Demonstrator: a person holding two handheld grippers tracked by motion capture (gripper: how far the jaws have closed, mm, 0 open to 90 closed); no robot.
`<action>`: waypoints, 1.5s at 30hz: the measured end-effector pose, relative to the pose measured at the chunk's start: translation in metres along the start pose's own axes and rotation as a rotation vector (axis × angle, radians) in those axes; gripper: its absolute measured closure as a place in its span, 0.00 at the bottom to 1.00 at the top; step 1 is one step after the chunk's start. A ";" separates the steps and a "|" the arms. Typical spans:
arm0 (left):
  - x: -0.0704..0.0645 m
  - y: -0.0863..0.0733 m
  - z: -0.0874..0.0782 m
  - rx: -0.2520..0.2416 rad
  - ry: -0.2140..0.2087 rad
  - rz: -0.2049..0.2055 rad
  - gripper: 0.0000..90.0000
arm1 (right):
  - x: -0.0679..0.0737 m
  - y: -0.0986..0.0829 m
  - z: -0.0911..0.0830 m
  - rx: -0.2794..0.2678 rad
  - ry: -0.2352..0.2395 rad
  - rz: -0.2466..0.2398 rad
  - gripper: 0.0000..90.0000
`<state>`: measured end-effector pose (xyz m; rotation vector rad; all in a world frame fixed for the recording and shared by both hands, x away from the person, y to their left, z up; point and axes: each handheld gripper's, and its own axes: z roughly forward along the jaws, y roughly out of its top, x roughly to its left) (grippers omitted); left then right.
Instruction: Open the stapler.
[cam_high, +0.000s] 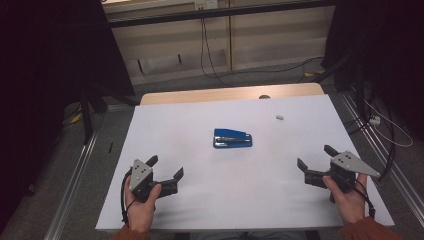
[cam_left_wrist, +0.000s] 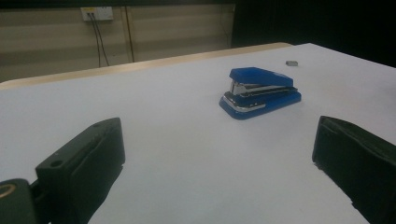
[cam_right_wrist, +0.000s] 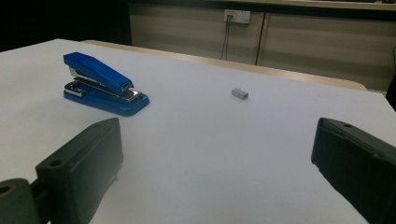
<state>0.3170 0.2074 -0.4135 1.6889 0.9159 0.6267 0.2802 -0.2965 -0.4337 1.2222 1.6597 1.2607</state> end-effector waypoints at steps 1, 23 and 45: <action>0.000 0.000 0.000 0.000 0.000 0.000 0.03 | 0.000 0.000 0.000 0.000 0.000 -0.001 0.02; 0.001 0.000 0.005 0.071 -0.020 0.019 0.03 | 0.006 -0.001 0.010 0.020 0.079 0.002 0.02; -0.011 0.014 0.028 0.052 -0.174 -0.006 0.06 | 0.020 0.012 0.038 0.043 0.167 0.029 0.02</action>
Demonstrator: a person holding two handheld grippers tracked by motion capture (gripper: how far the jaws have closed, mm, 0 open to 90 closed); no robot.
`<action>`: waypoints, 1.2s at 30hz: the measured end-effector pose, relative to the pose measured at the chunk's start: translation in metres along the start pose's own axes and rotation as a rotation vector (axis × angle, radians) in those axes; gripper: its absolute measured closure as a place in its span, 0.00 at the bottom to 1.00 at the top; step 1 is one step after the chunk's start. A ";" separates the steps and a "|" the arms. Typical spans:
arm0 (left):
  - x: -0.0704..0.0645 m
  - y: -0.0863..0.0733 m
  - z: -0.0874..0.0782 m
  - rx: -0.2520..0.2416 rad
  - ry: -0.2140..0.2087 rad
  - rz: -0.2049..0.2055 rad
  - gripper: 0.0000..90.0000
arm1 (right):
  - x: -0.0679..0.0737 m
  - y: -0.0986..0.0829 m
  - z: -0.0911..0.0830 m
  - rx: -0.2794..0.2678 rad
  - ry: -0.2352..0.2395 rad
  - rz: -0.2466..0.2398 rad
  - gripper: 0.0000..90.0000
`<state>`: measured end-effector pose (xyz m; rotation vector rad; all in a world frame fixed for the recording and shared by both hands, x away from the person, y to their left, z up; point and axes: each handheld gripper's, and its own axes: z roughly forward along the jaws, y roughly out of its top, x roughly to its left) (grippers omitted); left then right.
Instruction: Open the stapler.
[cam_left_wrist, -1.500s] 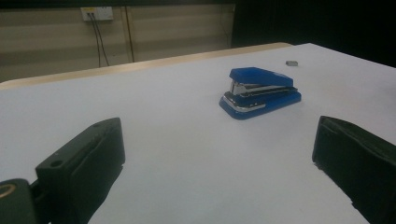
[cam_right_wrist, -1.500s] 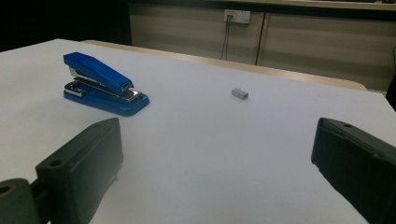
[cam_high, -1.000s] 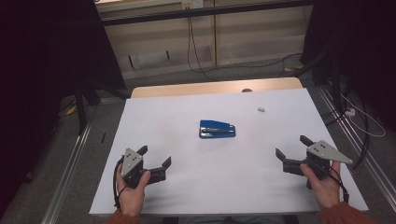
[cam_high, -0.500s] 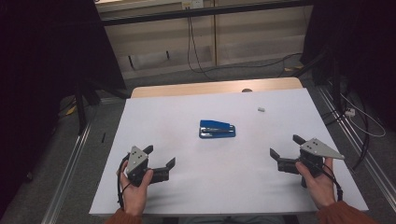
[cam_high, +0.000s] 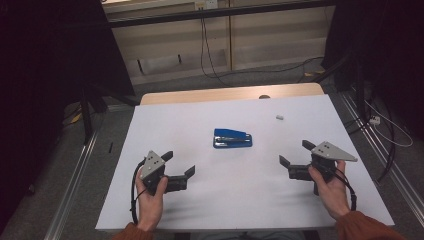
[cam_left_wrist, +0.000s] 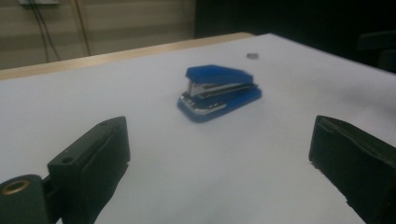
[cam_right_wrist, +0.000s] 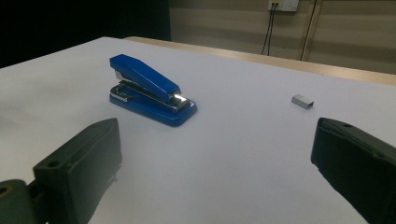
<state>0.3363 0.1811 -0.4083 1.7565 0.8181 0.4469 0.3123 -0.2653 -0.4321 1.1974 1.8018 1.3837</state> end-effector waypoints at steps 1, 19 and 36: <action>-0.001 0.001 0.001 0.006 0.004 0.003 0.05 | 0.002 0.001 0.002 0.001 0.003 -0.009 0.02; 0.002 0.005 0.036 0.062 -0.017 0.066 0.05 | 0.024 0.013 0.041 0.001 0.112 -0.071 0.04; 0.008 0.020 0.069 0.068 -0.013 0.111 0.06 | 0.037 0.028 0.072 -0.004 0.160 -0.097 0.15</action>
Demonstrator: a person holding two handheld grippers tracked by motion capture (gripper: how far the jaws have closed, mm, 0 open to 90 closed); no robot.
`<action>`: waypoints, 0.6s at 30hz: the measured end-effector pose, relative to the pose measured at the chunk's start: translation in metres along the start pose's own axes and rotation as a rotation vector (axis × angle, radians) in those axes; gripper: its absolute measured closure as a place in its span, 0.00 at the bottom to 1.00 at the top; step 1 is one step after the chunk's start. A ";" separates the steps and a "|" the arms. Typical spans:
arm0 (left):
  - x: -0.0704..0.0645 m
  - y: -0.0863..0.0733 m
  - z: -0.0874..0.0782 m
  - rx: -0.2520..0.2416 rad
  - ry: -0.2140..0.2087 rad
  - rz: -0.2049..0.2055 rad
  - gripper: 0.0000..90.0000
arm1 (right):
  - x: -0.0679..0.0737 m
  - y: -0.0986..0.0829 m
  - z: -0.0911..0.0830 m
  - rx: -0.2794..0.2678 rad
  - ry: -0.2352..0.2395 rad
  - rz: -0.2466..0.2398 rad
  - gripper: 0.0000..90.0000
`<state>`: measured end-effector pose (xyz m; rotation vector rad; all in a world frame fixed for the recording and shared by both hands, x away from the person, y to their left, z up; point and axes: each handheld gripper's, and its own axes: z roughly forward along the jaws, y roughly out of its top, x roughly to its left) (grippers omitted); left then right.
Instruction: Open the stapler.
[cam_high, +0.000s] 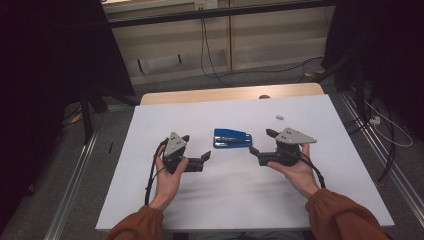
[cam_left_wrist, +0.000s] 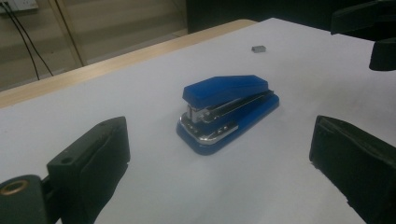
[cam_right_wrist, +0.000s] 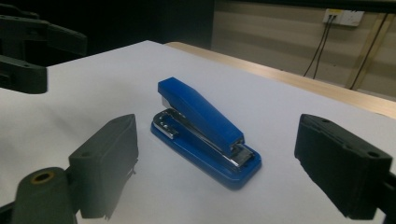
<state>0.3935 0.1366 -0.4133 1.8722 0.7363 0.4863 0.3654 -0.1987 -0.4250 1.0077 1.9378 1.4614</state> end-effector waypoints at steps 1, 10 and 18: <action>0.000 0.000 0.000 0.000 0.000 0.000 0.06 | 0.000 0.000 0.000 0.000 0.000 0.000 0.15; 0.006 0.004 0.012 0.005 0.007 -0.008 0.06 | 0.001 0.006 0.024 -0.005 0.013 0.010 0.17; 0.016 0.018 0.030 -0.012 0.012 -0.009 0.06 | -0.002 0.014 0.039 -0.012 0.005 0.004 0.22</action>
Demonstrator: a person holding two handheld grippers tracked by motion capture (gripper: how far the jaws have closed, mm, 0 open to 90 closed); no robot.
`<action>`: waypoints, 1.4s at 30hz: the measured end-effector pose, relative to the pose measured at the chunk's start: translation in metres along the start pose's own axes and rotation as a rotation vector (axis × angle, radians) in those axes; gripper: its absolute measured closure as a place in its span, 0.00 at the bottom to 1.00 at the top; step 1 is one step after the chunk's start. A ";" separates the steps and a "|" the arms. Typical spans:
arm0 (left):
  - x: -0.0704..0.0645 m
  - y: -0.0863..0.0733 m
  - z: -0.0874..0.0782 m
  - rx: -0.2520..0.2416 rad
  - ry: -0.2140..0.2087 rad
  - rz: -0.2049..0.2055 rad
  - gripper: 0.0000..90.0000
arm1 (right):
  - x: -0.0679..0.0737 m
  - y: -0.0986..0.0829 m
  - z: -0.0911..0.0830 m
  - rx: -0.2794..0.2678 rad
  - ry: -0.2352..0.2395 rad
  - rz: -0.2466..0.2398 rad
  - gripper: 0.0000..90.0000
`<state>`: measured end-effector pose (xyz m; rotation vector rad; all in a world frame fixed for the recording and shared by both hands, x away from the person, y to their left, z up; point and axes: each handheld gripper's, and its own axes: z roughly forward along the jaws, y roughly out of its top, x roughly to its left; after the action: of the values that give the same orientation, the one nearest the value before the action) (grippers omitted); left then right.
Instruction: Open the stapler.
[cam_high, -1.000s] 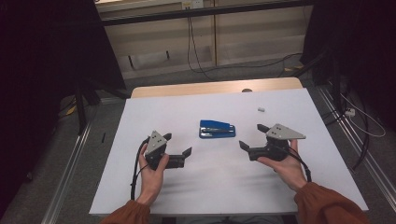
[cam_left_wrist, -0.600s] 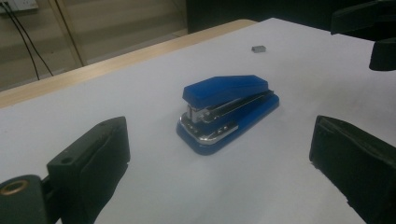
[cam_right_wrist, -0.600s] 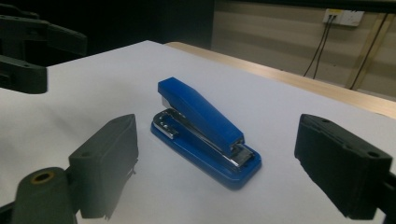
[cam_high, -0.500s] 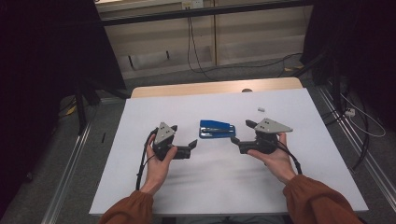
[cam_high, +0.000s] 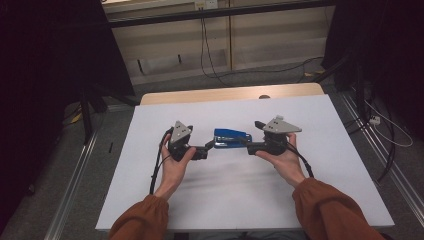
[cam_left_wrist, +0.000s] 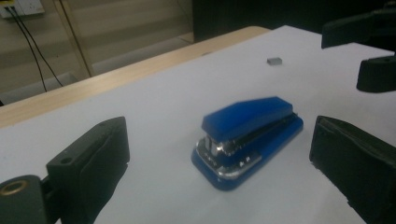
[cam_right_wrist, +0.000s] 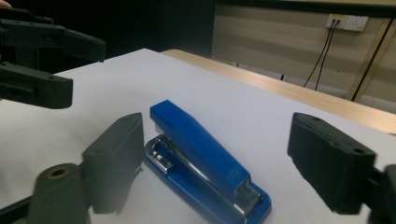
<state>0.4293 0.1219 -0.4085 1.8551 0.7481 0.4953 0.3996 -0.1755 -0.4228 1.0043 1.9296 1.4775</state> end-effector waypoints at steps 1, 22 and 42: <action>0.003 0.005 0.005 -0.004 -0.001 -0.006 0.06 | -0.001 0.002 0.004 -0.002 0.002 -0.002 0.24; 0.012 0.000 0.032 0.067 -0.007 0.013 0.07 | -0.001 -0.002 0.034 0.039 0.051 -0.005 0.58; 0.014 -0.002 0.032 0.074 0.011 -0.031 0.14 | -0.002 -0.004 0.046 0.113 0.059 0.006 1.00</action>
<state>0.4595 0.1113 -0.4230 1.9075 0.8108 0.4646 0.4345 -0.1511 -0.4400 1.0270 2.0737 1.4300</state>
